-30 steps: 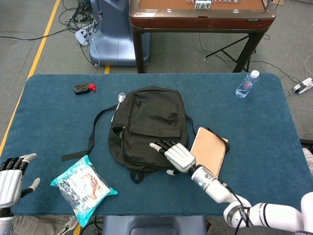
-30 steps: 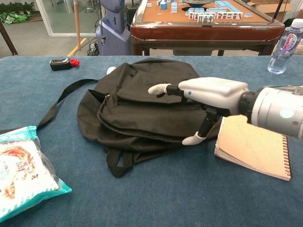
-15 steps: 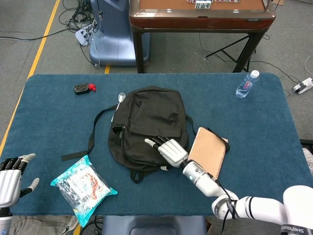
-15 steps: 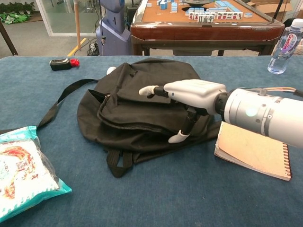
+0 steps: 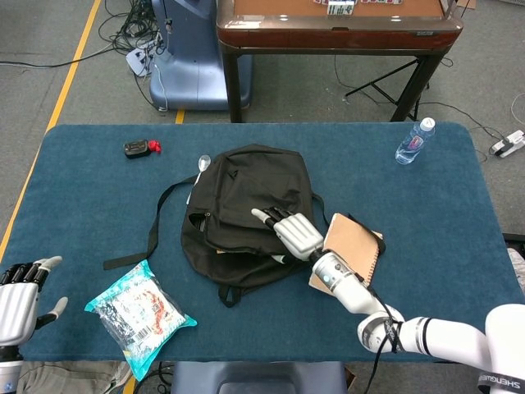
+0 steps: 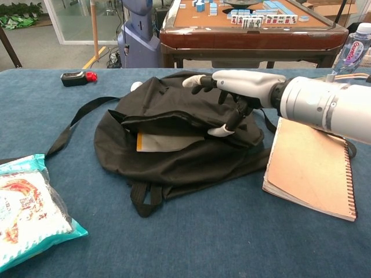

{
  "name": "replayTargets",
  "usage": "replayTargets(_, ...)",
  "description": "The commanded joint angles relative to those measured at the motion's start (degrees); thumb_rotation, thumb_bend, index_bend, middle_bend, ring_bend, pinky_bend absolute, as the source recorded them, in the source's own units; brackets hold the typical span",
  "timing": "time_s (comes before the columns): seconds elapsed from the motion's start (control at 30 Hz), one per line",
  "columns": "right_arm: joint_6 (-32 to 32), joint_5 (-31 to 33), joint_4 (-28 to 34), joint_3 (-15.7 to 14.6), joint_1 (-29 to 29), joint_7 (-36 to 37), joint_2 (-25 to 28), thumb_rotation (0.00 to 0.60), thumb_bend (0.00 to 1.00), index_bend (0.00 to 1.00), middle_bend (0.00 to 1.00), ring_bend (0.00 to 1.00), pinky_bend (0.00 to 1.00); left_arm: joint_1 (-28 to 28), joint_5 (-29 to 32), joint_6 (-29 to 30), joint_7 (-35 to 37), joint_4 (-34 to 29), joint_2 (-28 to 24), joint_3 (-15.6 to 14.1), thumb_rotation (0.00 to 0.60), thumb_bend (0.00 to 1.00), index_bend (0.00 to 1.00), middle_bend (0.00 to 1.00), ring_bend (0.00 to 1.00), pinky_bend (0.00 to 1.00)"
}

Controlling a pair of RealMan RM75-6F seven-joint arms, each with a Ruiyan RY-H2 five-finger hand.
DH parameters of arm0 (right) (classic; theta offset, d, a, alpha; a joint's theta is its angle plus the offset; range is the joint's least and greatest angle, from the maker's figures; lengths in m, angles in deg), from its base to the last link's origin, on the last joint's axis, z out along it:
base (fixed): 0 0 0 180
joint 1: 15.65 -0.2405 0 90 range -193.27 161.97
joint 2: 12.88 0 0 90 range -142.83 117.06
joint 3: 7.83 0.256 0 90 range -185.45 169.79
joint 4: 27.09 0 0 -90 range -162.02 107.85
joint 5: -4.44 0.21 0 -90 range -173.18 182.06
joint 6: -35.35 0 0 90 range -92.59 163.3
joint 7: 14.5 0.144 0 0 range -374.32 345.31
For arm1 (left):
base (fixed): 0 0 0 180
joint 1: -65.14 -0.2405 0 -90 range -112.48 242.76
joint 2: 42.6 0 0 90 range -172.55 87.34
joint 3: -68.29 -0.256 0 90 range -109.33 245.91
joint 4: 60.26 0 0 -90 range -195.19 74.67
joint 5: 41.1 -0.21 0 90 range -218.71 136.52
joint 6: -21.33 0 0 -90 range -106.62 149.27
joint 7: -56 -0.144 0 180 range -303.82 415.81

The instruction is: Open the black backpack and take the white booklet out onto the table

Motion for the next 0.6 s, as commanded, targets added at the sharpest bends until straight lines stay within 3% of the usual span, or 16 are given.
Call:
replayTargets(0.03, -0.05, 0.50, -0.02, 0.15, -0.33, 0.47, 0.42, 0.600, 0.30, 0.04, 0.14, 0.08, 0.21, 0.05, 0.00, -0.02, -0.07, -0.06, -0.02, 0.04, 0.600, 0.24, 0.28, 0.29, 0.27, 0.20)
replayTargets(0.2, -0.72, 1.65, -0.02, 0.06, -0.97, 1.92, 0.69, 0.600, 0.36, 0.12, 0.17, 0.08, 0.21, 0.15, 0.40, -0.21, -0.12, 0.10, 0.04, 0.18, 0.600, 0.24, 0.28, 0.29, 0.27, 0.20)
replayTargets(0.47, -1.18, 1.75, -1.36, -1.35, -2.71, 1.45, -1.34, 0.600, 0.67, 0.48, 0.27, 0.11, 0.21, 1.63, -0.04, -1.64, 0.59, 0.81, 0.10, 0.84, 0.600, 0.24, 0.29, 0.29, 0.27, 0.20)
replayTargets(0.6, 0.59, 2.26, -2.48, -0.34, -2.60, 2.84, -2.07, 0.600, 0.69, 0.55, 0.30, 0.13, 0.21, 3.60, -1.17, -3.36, 2.31, 1.34, -0.25, 1.68, 0.600, 0.24, 0.29, 0.29, 0.27, 0.20)
